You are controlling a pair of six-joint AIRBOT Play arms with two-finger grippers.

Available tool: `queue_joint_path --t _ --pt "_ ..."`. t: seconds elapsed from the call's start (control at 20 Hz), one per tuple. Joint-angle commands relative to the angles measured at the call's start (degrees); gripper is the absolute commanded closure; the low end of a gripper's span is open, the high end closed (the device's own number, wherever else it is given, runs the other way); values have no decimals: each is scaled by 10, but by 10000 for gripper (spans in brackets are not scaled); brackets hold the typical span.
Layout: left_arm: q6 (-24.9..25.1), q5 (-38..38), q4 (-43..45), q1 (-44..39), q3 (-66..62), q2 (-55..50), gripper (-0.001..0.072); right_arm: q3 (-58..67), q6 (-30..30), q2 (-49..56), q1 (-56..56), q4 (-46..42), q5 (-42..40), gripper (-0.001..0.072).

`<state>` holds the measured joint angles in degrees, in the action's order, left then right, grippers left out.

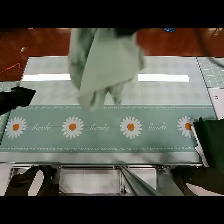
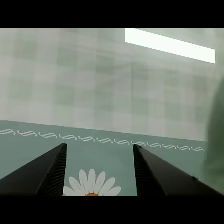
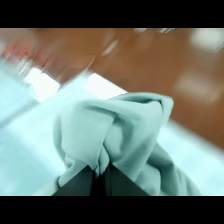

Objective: Fold the shirts.

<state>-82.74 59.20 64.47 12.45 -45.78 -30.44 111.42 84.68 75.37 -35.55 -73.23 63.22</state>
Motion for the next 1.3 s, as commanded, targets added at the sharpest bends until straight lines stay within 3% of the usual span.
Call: queue_joint_path --t 0.0,0.25,0.35,0.4,0.45,0.5,0.65,0.8,0.9,1.05,1.1,1.25 --pt "0 0 0 0 3 4 200 -82 -11 39 -32 62 62 685" --pt "0 15 0 0 3 2 201 -336 -86 39 -31 60 85 686" --pt "0 16 -5 -5 10 0 201 -420 -73 39 -31 47 52 682" --pt "0 7 -15 -13 20 -2 200 -450 -30 39 -31 33 16 574" --pt "1 -7 -34 -23 30 -7 200 -461 4 39 -27 17 -7 375" --pt "10 -23 -43 -33 34 -15 200 -455 21 38 -16 7 -7 298" --pt "37 -64 -35 -14 -15 -61 201 -375 28 1 89 -16 88 299" --pt "36 -35 -47 48 -94 -127 201 -356 47 -112 255 -59 112 300" --pt "44 7 -105 58 -98 -187 201 -412 57 -191 358 -56 97 300" --pt "151 104 -200 3 -93 -338 201 -561 47 -283 447 -1 78 302" --pt "179 112 -214 -22 -95 -387 201 -612 37 -304 459 23 79 306" --pt "187 93 -216 -94 -124 -515 201 -723 35 -341 461 82 83 305"
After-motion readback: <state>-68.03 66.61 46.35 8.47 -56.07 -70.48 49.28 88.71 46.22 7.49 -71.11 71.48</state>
